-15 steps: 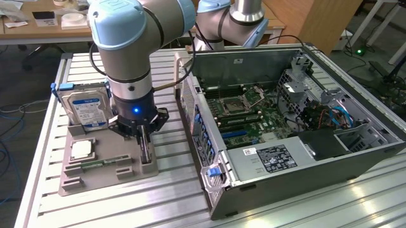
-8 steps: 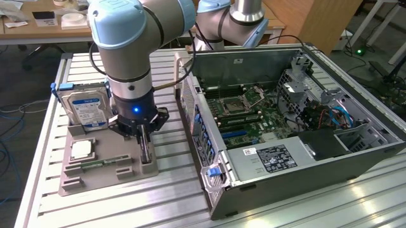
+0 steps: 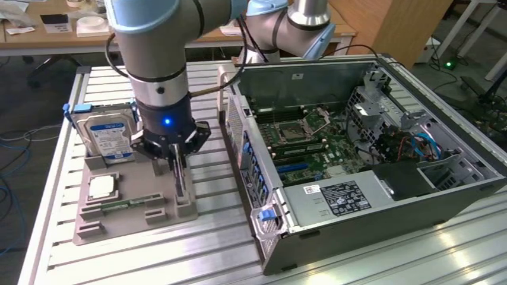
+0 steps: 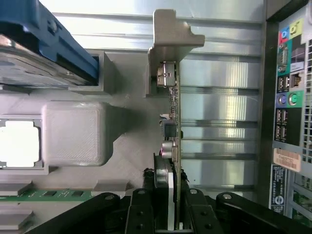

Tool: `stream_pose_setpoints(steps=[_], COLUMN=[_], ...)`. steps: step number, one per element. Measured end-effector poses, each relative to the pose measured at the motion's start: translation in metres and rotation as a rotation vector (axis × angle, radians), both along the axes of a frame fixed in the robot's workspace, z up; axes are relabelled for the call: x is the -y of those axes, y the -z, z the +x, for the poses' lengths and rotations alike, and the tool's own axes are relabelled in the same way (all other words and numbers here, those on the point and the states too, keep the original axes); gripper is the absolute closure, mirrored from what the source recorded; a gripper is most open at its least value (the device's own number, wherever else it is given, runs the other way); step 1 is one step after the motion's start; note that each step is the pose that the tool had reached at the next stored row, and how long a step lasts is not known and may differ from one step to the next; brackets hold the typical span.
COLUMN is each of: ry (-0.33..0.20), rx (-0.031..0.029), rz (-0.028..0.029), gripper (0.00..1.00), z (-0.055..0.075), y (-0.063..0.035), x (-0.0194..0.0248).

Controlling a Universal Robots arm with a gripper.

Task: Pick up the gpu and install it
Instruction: 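Pick up the gpu and move the gpu toward the slot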

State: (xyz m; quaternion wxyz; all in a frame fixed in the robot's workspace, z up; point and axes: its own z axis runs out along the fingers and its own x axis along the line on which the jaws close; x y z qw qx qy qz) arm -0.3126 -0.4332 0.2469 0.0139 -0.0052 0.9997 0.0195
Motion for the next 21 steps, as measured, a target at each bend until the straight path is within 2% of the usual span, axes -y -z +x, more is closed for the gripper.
stream_pose_setpoints(steps=[8, 21], ry=[0.0, 0.0], rx=[0.0001, 0.0001], rz=[0.0046, 0.0084], gripper=[0.72, 0.72], z=[0.0, 0.0], y=[-0.0359, -0.095], x=[0.0, 0.0])
